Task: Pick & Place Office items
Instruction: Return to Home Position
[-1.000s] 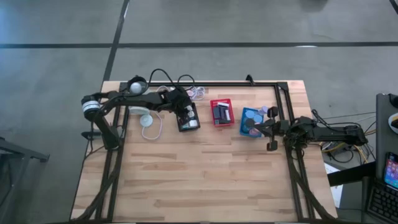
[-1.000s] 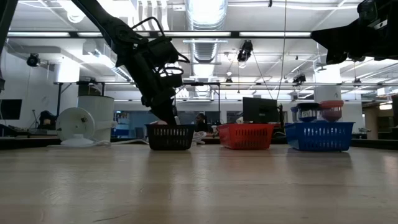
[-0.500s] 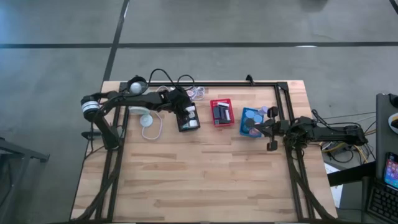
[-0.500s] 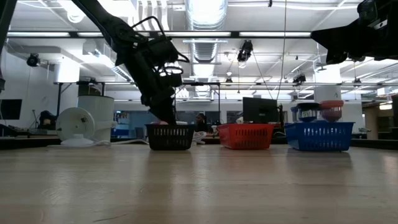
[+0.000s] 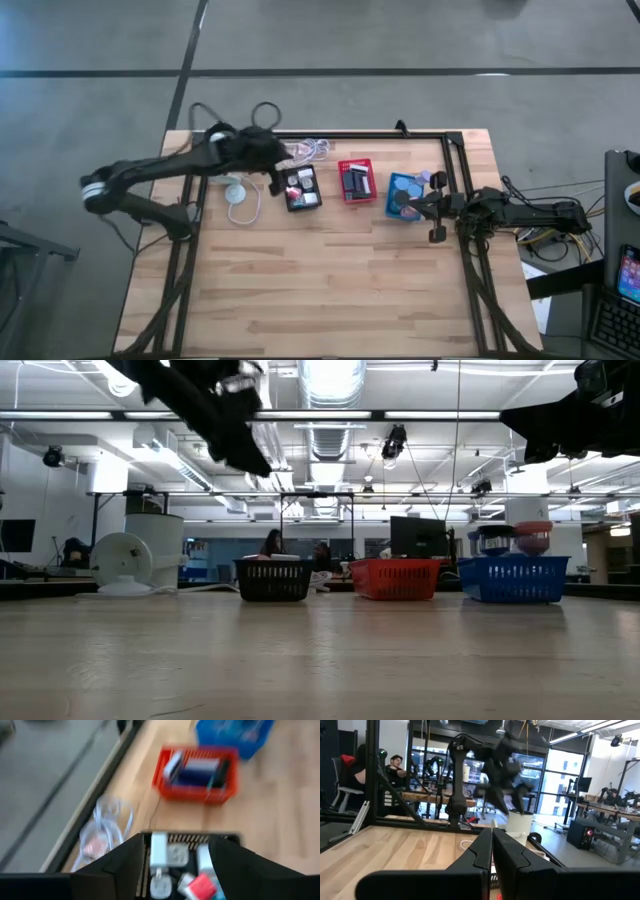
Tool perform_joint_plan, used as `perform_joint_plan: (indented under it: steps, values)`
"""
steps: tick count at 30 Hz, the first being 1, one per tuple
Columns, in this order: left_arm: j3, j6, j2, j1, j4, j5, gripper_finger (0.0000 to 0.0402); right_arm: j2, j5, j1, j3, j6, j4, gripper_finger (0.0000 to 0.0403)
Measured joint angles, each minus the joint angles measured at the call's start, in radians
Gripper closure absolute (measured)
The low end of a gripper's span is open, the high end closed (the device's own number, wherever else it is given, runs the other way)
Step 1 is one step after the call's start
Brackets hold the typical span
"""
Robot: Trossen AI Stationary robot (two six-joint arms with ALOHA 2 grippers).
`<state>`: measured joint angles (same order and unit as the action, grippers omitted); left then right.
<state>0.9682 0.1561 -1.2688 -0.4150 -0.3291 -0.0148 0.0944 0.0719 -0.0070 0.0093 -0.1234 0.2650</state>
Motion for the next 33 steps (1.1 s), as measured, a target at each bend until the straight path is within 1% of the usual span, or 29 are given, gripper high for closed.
perform_joint_plan:
  steps: [3,5,7,10,13,14,15,21,27,30,33]
  values:
    - [-0.033,0.013,0.126,0.022,0.026,-0.019,0.0189,0.000,0.000,0.000,0.000,0.000,0.000,0.0394]
    - [-0.046,0.025,0.206,0.042,0.025,-0.022,0.0212,0.000,0.000,0.000,0.000,0.005,0.000,0.0394]
    - [-0.058,0.028,0.280,0.064,0.024,-0.022,0.0245,0.000,0.000,0.000,0.000,0.007,0.000,0.0394]
    - [-0.076,0.030,0.380,0.098,0.027,-0.036,0.0306,0.000,0.000,0.000,0.000,0.007,0.000,0.0394]
    - [-0.102,0.063,0.469,0.126,0.027,-0.094,0.0370,0.000,0.001,0.000,0.000,0.008,0.000,0.0394]
    - [-0.113,0.075,0.495,0.134,0.025,-0.111,0.0385,0.000,0.001,0.000,0.000,0.011,0.000,0.0394]
    - [-0.124,0.080,0.520,0.141,0.026,-0.120,0.0392,0.000,0.001,0.000,0.000,0.011,0.000,0.0394]
    - [-0.206,0.083,0.661,0.155,0.052,-0.125,0.0397,0.000,0.001,0.000,0.000,0.012,0.000,0.0394]
    - [-0.379,0.077,0.791,0.157,0.220,-0.165,0.0395,0.000,0.002,0.000,0.000,0.011,0.000,0.0394]
    - [-0.471,0.049,0.839,0.157,0.301,-0.193,0.0398,0.000,0.002,0.000,0.000,0.011,0.000,0.0394]
    - [-0.541,0.035,0.874,0.156,0.344,-0.218,0.0397,0.000,0.002,0.000,0.000,0.011,0.000,0.0394]
